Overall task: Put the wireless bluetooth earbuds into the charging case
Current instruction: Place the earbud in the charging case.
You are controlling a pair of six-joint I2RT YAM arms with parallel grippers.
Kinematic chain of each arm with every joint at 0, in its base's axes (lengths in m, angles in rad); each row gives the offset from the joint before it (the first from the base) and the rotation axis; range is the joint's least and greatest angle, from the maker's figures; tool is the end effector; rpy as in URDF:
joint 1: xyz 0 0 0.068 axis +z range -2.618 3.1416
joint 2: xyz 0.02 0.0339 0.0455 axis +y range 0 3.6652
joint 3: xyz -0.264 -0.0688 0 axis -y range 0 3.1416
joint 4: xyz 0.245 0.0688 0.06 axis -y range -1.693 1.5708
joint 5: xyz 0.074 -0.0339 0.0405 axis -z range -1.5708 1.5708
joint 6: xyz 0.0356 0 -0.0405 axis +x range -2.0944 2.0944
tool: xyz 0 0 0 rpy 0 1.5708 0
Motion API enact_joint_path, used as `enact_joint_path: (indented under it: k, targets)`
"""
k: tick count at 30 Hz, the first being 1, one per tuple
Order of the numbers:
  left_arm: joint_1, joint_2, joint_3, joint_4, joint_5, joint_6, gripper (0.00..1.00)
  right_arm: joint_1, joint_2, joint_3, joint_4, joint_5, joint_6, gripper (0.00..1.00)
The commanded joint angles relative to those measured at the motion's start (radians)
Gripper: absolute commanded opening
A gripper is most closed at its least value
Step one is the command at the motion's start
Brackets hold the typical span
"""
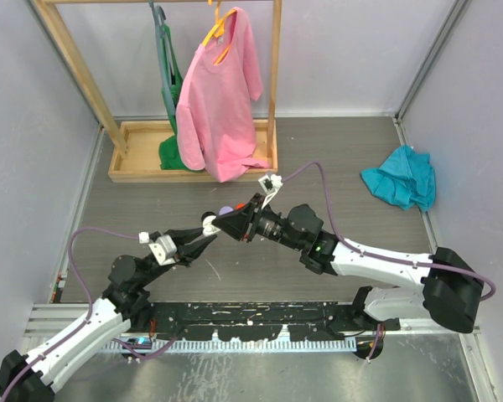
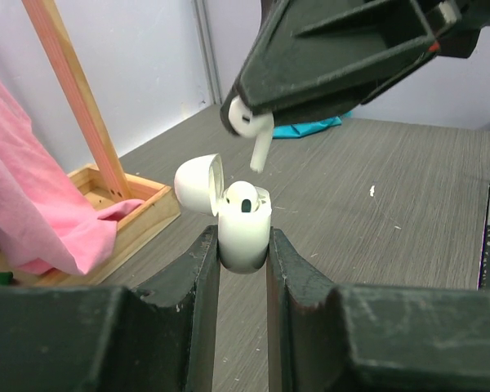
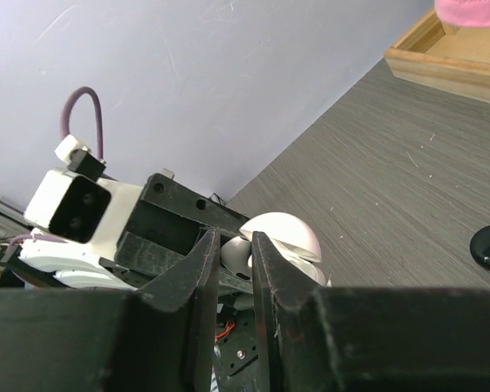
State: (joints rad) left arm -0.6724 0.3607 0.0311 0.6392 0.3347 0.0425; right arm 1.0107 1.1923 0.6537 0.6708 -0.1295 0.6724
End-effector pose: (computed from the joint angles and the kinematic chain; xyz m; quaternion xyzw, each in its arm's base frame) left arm 0.0919 -0.0881 0.2169 0.3295 0.4976 -0.3401 0.7268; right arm 0.1405 0.2328 0.2991 -0.1587 0.6399 0.5882 0.4684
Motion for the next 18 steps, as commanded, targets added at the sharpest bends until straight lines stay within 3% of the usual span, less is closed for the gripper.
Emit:
enact_joint_path:
  k: [1, 18]
  targets:
    - [-0.002, -0.018, 0.000, 0.068, -0.018, 0.005, 0.00, 0.011, 0.023, -0.005, 0.104, 0.031, -0.002, 0.21]
    - [-0.001, -0.017, -0.002, 0.072, -0.019, 0.003, 0.00, 0.022, 0.075, -0.027, 0.191, 0.021, 0.075, 0.21]
